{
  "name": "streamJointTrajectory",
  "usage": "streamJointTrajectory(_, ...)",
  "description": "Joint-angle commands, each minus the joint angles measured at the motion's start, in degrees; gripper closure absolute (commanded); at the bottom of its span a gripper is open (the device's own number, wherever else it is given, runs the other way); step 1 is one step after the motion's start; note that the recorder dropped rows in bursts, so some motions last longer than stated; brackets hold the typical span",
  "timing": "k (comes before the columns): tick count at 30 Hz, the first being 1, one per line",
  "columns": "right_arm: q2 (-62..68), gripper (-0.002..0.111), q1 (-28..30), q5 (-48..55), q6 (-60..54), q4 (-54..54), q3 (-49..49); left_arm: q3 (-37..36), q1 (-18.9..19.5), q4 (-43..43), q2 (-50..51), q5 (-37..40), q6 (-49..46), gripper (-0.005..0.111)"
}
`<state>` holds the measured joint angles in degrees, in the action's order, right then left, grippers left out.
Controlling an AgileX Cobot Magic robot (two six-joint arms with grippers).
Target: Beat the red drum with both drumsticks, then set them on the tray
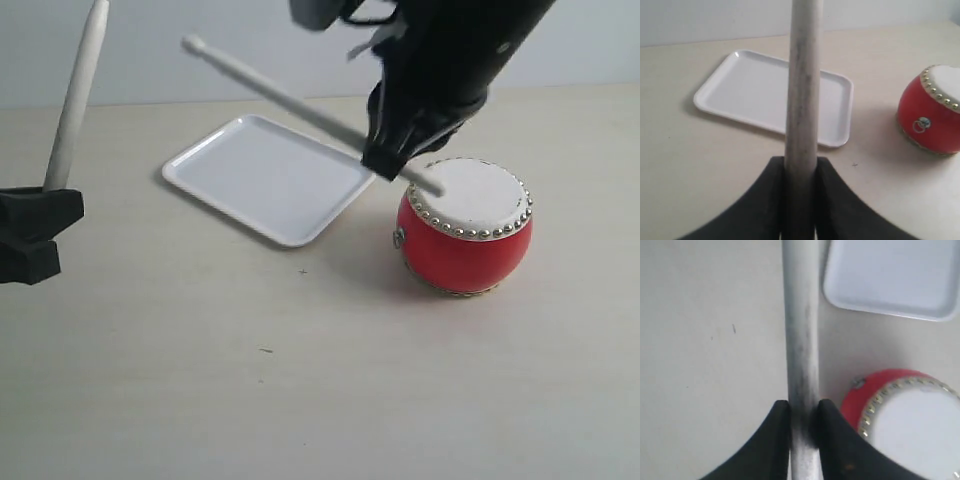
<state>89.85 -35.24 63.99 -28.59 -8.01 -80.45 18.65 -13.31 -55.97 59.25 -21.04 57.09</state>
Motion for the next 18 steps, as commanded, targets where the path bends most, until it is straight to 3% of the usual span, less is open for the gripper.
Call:
streamJointTrajectory(1,-10.2,0.108,0.1,4.8,13.7,9.2,0.0,5.0,-3.7,-13.4,0.3,-1.2,15.7,0.107)
streamJointTrajectory(5,-18.3,0.108,0.1,6.0,24.5,17.9,0.4,16.1,-12.1,-44.0,3.5,2.7,48.5,0.107)
streamJointTrajectory(9,-26.1,0.108,0.1,6.0,26.0,20.4,7.9,25.3,-19.3,-44.0,11.8,9.8,48.3,0.107)
streamJointTrajectory(10,-27.1,0.108,0.1,6.0,26.4,22.1,10.2,26.5,-20.1,-44.0,13.4,13.1,46.2,0.107)
streamJointTrajectory(14,-29.6,0.108,0.1,6.0,28.6,31.0,18.3,28.0,-20.4,-42.2,19.7,42.3,29.6,0.107)
streamJointTrajectory(15,-29.6,0.108,0.1,6.0,29.1,35.0,20.7,29.5,-19.6,-29.4,22.6,54.3,14.5,0.107)
streamJointTrajectory(16,-29.5,0.108,0.1,6.0,29.2,36.8,21.5,31.4,-18.9,-21.1,24.5,60.0,4.1,0.107)
streamJointTrajectory(17,-28.8,0.108,0.1,6.0,30.8,38.9,22.0,36.2,-17.3,-5.2,28.1,67.7,-12.3,0.107)
streamJointTrajectory(18,-28.3,0.108,0.1,6.0,31.6,38.3,22.0,39.2,-16.7,3.7,29.9,70.6,-19.6,0.107)
